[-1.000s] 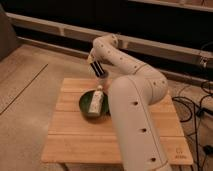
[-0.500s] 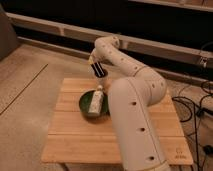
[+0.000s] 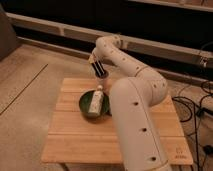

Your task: Place the eraser in the ceramic cup

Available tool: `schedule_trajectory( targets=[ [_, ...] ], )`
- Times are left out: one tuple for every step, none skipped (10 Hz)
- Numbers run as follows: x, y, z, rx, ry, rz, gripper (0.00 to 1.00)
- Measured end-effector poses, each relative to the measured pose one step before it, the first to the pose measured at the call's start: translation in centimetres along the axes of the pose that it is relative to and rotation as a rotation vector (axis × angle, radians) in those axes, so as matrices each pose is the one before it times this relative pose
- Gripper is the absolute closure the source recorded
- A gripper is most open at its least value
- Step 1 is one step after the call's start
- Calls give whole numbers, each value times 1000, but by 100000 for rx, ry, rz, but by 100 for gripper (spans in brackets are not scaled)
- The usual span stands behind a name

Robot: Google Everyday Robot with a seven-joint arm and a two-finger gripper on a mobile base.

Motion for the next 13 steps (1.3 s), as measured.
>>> schedule_trajectory(
  targets=[
    [70,121,-259,-289,-517,-788,98],
    [139,104,-193,-305,-339,-699,98],
    [251,178,-189,-455,-290,-913,95],
    [188,72,-137,-133,-325,-736,86],
    [88,36,-115,91,-630,-787,75],
    [-34,-5,-141,174,-946,-676,64],
    [-49,-5,-90,124,-738,-415,56],
    [-122,16,-141,94,-1257,-439,44],
    [-71,45,-85,-7,-948,-276,34],
    [-46,43,-76,-60,-742,-170,26],
    [-34,63,-55,-133,-803,-178,21],
    [-103,110,-105,-229,-1281,-328,20],
    [-30,59,-54,-159,-583,-210,20]
  ],
)
